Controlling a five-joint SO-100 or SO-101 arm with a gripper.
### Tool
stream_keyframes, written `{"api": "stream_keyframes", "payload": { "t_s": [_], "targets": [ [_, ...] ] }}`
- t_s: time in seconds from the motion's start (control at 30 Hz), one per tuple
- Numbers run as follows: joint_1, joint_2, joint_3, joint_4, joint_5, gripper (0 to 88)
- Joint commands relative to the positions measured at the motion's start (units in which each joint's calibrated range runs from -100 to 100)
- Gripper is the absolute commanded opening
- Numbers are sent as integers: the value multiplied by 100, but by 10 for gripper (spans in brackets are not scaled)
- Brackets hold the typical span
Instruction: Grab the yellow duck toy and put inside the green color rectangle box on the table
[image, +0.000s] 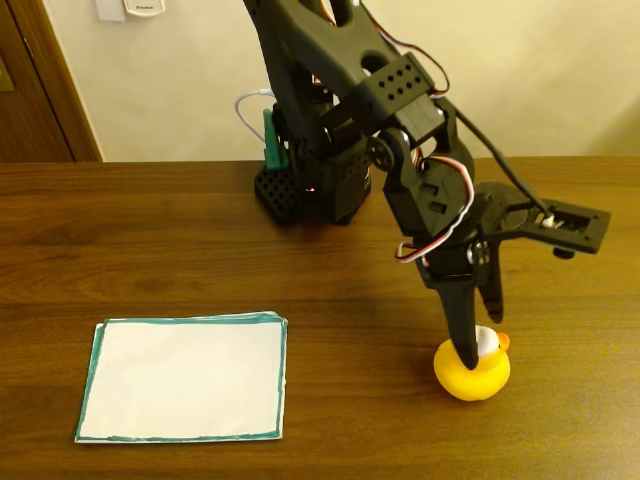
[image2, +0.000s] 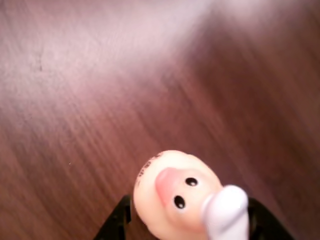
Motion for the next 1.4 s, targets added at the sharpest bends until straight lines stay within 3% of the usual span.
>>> {"api": "stream_keyframes", "payload": {
  "t_s": [0.0,0.1,0.27,0.4,0.6,0.83,1.1,1.37],
  "targets": [
    [7,-214,84,-195,-44,309],
    [16,-170,93,-204,-68,268],
    [94,-214,184,-229,-112,61],
    [251,-563,175,103,-88,3],
    [1131,-2545,-344,2319,244,2],
    [2944,-2789,-1545,3750,884,1],
    [5523,-2021,-2219,3401,1172,1],
    [6900,-1008,-2201,2242,1104,1]
  ]
}}
